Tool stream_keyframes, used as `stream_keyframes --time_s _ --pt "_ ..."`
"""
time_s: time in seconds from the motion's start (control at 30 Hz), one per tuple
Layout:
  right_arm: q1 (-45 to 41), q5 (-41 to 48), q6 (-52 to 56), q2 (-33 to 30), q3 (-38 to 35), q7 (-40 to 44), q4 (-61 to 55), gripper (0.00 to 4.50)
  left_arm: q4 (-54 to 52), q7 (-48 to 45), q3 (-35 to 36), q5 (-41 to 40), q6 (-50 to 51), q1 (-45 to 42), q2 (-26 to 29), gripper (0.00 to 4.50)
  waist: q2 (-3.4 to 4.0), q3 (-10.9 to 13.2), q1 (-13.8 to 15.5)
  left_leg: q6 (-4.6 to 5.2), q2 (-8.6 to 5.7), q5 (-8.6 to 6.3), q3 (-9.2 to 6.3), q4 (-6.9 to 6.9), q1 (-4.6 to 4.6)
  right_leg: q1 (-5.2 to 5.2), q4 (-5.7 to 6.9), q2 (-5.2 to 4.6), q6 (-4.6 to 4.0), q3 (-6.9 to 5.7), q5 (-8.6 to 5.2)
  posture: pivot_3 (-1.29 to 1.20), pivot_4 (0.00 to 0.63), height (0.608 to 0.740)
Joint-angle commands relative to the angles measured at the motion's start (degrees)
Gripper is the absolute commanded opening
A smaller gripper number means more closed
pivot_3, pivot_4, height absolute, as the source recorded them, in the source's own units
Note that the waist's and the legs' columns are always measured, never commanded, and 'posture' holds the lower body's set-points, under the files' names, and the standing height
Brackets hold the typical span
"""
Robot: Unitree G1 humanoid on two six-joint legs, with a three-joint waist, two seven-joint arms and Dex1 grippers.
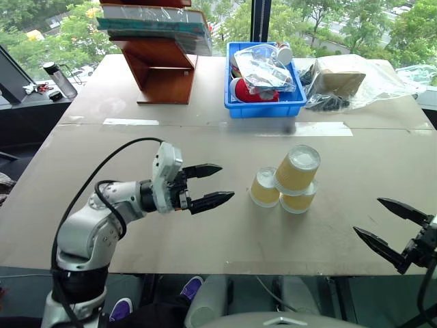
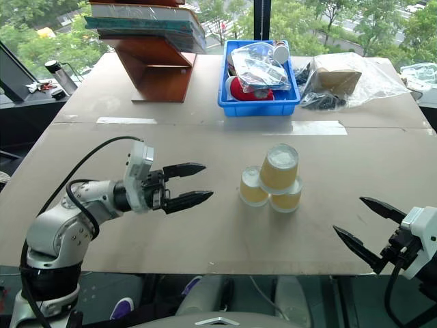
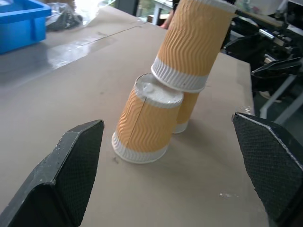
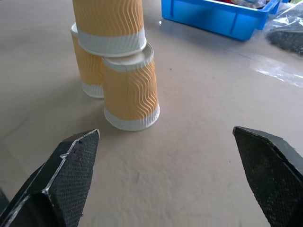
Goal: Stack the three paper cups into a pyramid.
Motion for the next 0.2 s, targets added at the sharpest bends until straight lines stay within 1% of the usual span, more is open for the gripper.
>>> stream_keyframes --time_s 0.03,0.2 --pt "0.3 -0.3 -1.7 -1.2 -3.1 2.3 1.9 4.5 -1.8 2.6 3.0 1.3 -4.6 5.8 -0.4 4.46 0.01 0.0 0.0 0.0 0.0 0.0 0.03 -0.06 0.03 -0.01 -0.01 0.0 0.0 0.04 0.0 0.0 0.15 0.74" --pt "-0.4 -0.3 -1.3 -2.8 -3.7 3.9 5.2 4.5 -2.0 2.3 4.1 1.3 -7.4 12.7 0.9 4.46 0.06 0.0 0.4 0.01 0.02 -0.01 0.07 -0.08 0.04 -0.01 -0.02 -0.01 -0.01 0.04 0.0 0.0 0.15 0.74"
